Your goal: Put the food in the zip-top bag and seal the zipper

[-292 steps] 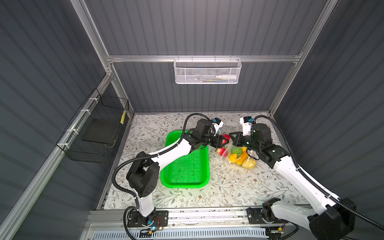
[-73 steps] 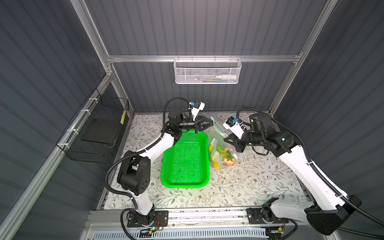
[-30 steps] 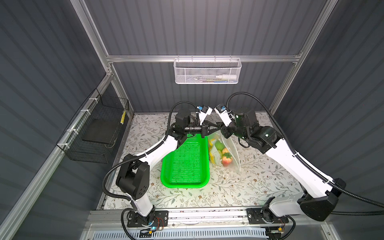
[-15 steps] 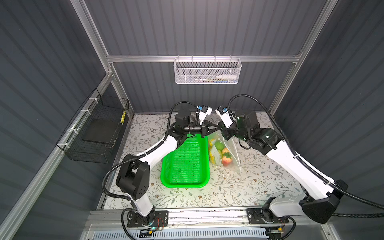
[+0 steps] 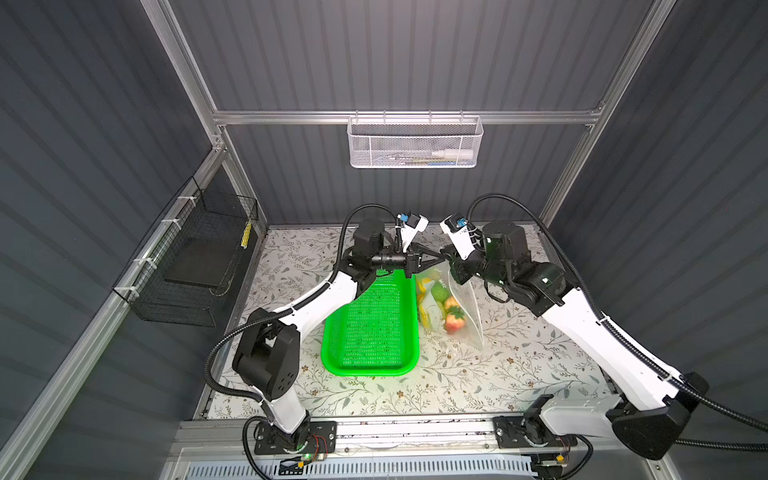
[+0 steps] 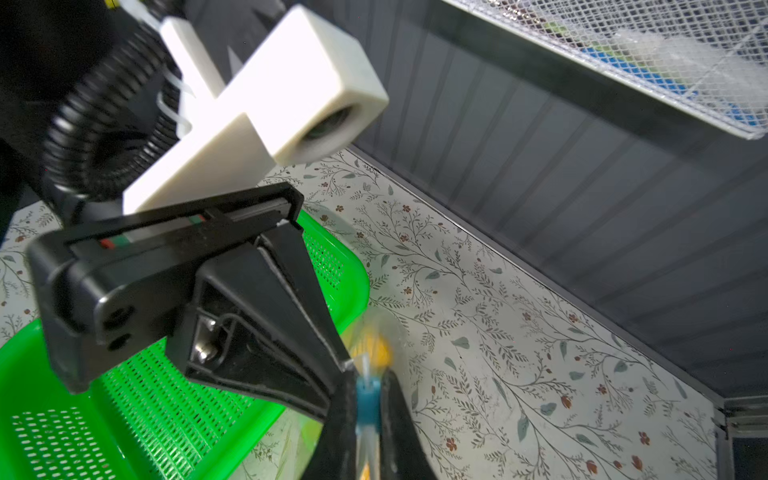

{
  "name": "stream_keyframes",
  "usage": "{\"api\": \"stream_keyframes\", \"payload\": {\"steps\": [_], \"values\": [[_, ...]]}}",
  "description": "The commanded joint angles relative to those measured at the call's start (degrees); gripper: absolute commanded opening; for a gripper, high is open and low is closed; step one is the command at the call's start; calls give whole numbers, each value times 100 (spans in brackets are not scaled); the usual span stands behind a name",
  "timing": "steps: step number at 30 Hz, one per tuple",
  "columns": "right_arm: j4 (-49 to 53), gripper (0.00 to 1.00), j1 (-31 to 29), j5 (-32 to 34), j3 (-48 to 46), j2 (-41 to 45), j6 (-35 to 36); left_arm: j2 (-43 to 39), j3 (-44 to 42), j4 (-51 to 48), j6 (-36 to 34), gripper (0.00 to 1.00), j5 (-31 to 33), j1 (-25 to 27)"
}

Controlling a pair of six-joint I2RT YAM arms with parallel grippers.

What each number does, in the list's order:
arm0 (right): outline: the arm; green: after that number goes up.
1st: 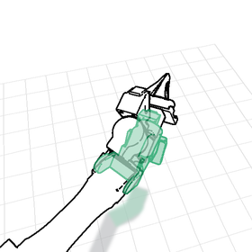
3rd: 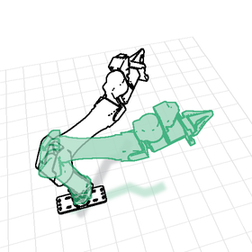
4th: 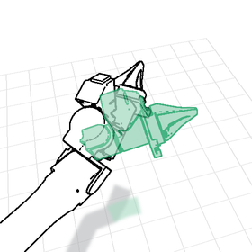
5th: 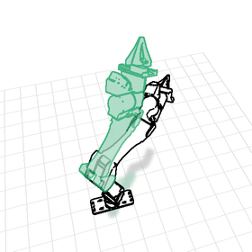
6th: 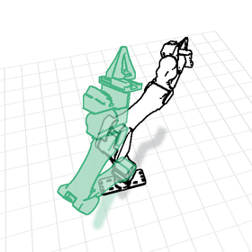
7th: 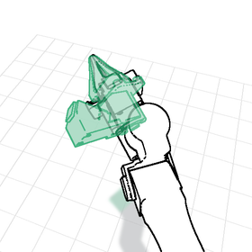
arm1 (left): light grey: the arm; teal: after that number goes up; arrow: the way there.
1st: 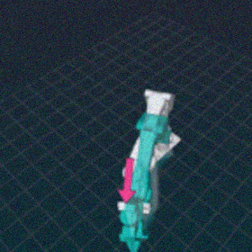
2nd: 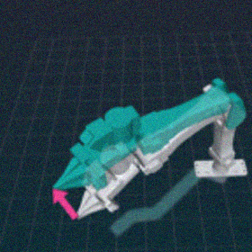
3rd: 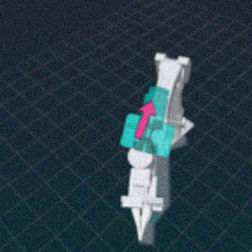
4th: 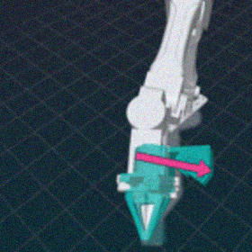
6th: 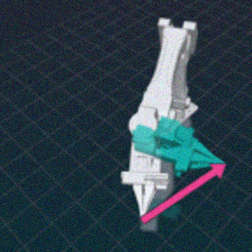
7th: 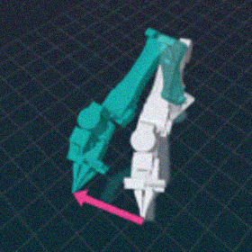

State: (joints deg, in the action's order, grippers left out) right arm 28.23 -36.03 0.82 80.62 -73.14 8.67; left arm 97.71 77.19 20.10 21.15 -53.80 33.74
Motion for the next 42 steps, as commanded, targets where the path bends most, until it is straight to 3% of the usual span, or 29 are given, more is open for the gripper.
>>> {"api": "stream_keyframes", "payload": {"steps": [1,11,20,42], "values": [[69,2,85,-247,-189,176,-207,-233,55,8,-4,0,67,-51],[144,2,219,-562,-418,334,-425,-336,-14,-155,-117,0,410,-68],[226,2,243,-319,-626,484,-442,-376,-113,-95,-73,0,544,-156],[253,4,305,-597,-858,722,-687,-541,-368,81,222,0,862,-324]]}}
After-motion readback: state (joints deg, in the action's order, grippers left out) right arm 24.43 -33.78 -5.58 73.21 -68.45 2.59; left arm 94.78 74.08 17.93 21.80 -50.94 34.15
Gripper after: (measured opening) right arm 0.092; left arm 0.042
